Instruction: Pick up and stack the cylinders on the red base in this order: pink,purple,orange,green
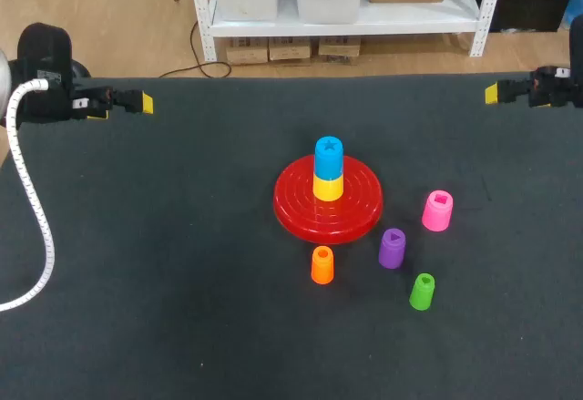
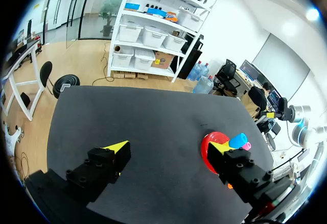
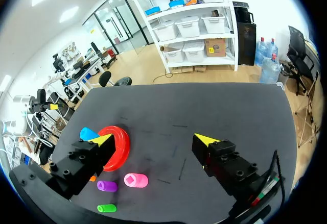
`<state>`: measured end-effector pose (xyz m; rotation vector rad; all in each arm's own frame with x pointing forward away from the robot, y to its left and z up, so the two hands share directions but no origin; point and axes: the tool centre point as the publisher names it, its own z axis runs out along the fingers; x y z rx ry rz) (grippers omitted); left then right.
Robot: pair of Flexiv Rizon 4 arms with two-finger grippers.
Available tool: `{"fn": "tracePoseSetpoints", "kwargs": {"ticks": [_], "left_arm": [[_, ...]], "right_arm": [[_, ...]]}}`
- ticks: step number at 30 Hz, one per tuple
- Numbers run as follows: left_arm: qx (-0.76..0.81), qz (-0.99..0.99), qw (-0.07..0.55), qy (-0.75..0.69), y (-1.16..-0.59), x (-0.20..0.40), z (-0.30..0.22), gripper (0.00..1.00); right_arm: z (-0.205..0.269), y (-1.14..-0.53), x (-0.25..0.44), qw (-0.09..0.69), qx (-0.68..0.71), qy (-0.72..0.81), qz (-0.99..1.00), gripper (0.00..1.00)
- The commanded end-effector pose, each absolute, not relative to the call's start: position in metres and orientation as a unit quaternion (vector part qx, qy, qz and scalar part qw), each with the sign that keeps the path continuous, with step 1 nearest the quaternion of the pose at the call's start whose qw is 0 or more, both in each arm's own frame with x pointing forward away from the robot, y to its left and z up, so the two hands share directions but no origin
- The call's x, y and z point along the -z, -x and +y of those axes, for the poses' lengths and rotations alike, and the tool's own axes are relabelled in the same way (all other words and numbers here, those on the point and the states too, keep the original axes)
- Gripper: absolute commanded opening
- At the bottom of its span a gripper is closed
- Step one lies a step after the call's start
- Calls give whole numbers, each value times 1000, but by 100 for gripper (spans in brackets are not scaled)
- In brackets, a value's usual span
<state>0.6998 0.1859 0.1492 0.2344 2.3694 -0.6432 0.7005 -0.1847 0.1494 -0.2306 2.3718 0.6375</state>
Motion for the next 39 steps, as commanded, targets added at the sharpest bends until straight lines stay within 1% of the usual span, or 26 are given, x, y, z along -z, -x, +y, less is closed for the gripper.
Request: {"fn": "tracePoseSetpoints", "kwargs": {"ticks": [1, 15, 18, 21, 23, 25, 34, 39], "left_arm": [[242, 908, 329, -88, -700, -151, 185, 100], [242, 908, 329, -88, -700, -151, 185, 100], [259, 900, 317, -152, -698, -150, 180, 100], [273, 873, 299, -271, -687, -150, 171, 100], [283, 847, 278, -353, -677, -149, 166, 100], [341, 812, 239, -409, -668, -151, 165, 100], [348, 809, 241, -407, -666, -153, 164, 100], [316, 757, 222, -528, -645, -147, 157, 100]], "right_arm": [[-185, -700, -150, 331, -243, 88, 908, 100], [-185, -700, -150, 331, -243, 88, 908, 100], [-185, -700, -150, 331, -243, 88, 908, 100], [-185, -700, -150, 331, -243, 88, 908, 100], [-185, -700, -150, 331, -243, 88, 908, 100], [-185, -700, -150, 331, -243, 88, 908, 100], [-185, -700, -150, 331, -243, 88, 908, 100], [-185, -700, -150, 331, -243, 88, 908, 100]]}}
